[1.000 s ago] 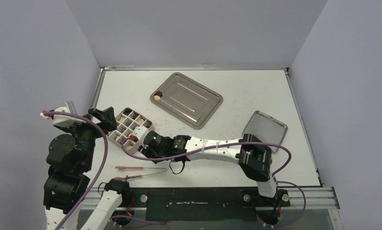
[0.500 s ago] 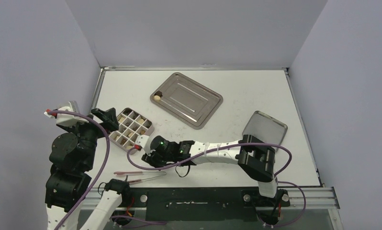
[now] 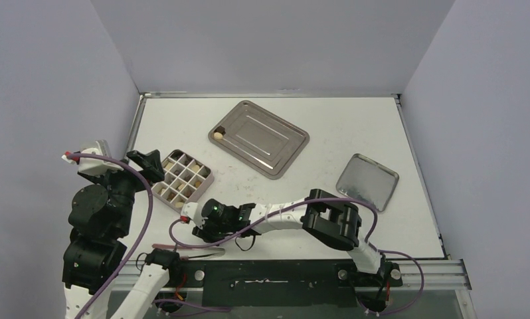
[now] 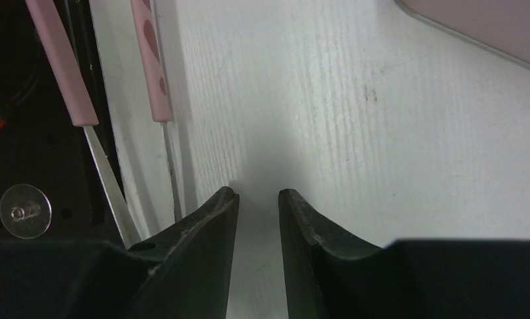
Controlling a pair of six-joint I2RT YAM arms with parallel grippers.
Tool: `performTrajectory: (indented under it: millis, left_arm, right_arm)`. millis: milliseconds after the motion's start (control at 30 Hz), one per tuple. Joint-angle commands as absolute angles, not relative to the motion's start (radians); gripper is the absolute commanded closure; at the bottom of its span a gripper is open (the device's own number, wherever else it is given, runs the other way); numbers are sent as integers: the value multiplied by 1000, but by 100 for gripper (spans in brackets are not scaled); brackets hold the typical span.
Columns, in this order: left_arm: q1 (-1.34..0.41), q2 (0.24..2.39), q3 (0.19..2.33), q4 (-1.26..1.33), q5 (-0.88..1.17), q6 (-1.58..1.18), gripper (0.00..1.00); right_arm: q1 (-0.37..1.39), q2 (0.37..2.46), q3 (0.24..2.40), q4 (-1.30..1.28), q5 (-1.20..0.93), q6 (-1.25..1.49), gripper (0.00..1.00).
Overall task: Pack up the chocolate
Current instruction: Move the clamp to the center of the board.
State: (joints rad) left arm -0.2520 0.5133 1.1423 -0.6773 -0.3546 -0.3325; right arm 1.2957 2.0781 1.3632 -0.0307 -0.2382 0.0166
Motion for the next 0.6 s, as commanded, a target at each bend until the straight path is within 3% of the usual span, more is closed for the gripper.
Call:
performTrajectory:
  millis: [0, 567]
  left_arm:
    - [-258, 502, 1138, -650, -372, -315, 15]
    - [-259, 499, 1134, -644, -370, -318, 16]
  right_arm:
    - [1304, 2097, 1404, 3, -232, 12, 70]
    - [1302, 1983, 1389, 47, -358, 111, 67]
